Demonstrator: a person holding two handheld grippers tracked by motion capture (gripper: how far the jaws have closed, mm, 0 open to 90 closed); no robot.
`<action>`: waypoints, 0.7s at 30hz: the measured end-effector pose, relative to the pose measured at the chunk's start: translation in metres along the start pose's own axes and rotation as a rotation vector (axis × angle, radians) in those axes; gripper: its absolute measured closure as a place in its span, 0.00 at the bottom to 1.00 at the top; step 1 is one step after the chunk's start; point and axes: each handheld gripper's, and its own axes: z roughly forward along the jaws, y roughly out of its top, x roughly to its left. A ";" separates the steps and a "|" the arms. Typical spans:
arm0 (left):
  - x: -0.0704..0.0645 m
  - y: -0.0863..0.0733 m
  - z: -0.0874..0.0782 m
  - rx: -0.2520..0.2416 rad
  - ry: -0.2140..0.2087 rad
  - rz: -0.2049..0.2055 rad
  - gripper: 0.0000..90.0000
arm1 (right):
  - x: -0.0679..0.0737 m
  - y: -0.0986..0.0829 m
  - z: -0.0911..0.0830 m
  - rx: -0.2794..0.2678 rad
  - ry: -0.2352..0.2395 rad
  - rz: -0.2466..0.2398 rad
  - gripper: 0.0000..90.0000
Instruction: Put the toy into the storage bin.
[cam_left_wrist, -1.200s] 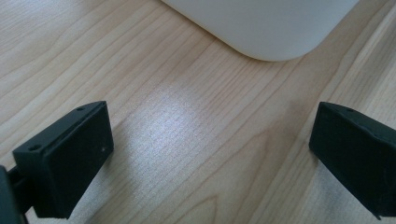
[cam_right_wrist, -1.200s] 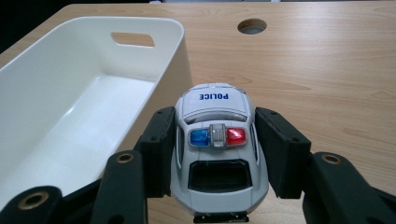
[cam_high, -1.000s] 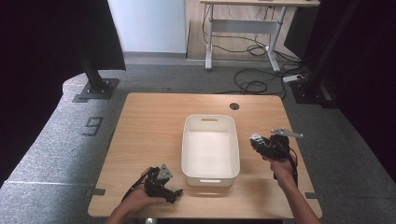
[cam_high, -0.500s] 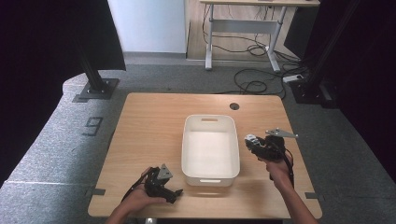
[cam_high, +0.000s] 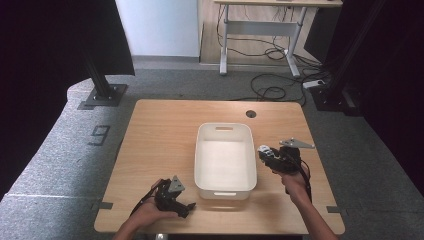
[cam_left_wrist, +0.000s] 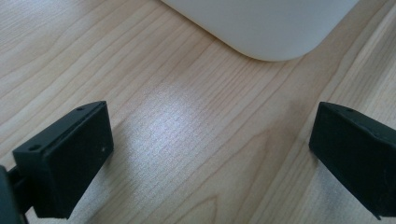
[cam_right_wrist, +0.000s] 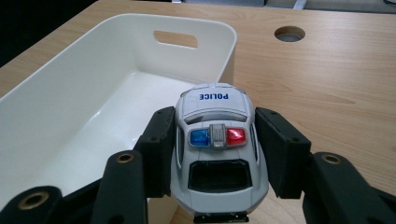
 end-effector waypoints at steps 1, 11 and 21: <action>0.000 0.000 0.000 0.000 0.000 0.000 0.00 | 0.001 0.000 0.000 -0.001 0.001 -0.001 0.56; 0.000 0.000 0.000 0.000 -0.001 0.000 0.00 | 0.005 -0.003 0.006 0.026 0.007 -0.018 0.56; 0.000 0.000 0.000 0.000 -0.001 0.002 0.00 | 0.010 -0.008 0.013 0.057 0.018 -0.038 0.55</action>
